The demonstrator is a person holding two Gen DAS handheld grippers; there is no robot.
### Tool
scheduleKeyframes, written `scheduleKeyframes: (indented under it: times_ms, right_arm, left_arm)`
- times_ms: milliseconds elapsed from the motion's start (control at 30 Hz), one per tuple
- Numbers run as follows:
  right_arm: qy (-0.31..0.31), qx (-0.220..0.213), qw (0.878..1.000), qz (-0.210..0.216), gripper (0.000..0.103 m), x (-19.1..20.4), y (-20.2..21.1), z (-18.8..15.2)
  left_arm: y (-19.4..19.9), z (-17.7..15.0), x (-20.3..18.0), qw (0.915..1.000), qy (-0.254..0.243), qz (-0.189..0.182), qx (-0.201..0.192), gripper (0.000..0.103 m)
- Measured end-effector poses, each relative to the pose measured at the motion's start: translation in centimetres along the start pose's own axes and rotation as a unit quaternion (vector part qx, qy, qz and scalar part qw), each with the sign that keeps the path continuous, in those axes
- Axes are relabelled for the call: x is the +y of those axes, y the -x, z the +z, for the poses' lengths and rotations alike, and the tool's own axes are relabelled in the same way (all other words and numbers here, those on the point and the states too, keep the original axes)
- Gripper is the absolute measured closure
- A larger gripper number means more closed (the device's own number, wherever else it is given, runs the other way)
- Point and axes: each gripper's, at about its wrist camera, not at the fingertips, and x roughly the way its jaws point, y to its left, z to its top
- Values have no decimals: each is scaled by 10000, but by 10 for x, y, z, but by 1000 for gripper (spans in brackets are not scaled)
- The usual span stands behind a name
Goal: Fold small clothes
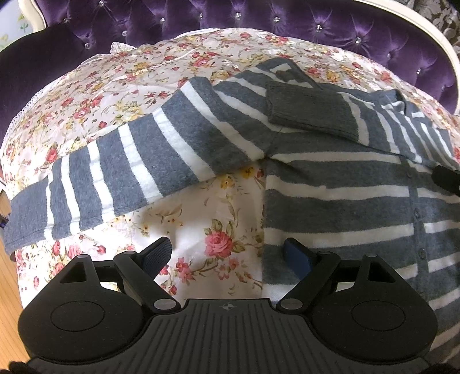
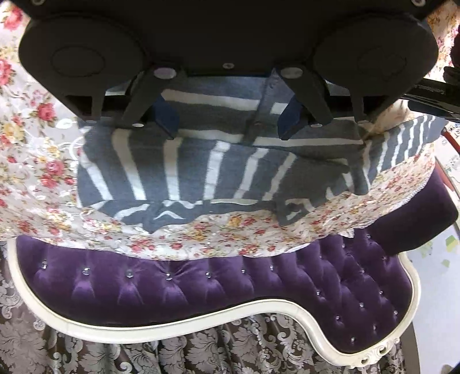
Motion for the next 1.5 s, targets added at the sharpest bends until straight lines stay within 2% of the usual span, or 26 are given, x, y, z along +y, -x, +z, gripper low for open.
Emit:
scheduleKeyframes:
  times_ms: [100,267,333,400,467,533,700,767,900,1100,1267,1400,1500]
  right_arm:
    - [8,-7,9999,132,18,2,-2,-1]
    - [129,-82,9996,243,12,9,2,0]
    - [97,-93,9992,372,12,10,4,1]
    - [61,-138,9988,464,12,9,8,1]
    - [94,-182,9987,460,12,10,11,1]
    - [144,-235,9987,437,12,11,14,1]
    - [83,-318,9979,554,12,12,19,4]
    - [67,-347,9977,574,12,13,21,6]
    - [35,-355,9974,620,12,13,22,6]
    - [-9,-362,9974,629,12,12,23,6]
    - [-25,-341,9970,693,12,14,21,5]
    - [24,-311,9968,736,12,17,20,3]
    - [10,-292,9967,756,12,17,18,3]
  left_arm:
    - [3,2,7,9999,100,-25,-97,18]
    - [9,8,37,9976,473,-11,-514,19]
    - [13,6,58,9941,749,-218,-760,19]
    - [12,0,85,9863,1175,-713,-918,18]
    - [7,-9,112,9711,1733,-1305,-997,18]
    - [1,-17,134,9589,2152,-1562,-990,18]
    - [3,-32,167,9589,2343,-1123,-1139,18]
    - [7,-39,181,9540,2534,-1050,-1209,18]
    - [4,-46,209,9457,2876,-1074,-1074,18]
    - [-1,-63,233,9349,3236,-1012,-1053,18]
    - [-3,-56,245,9304,3368,-802,-1206,18]
    - [-12,-48,256,9201,3593,-848,-1307,18]
    - [-14,-42,257,9233,3504,-796,-1360,19]
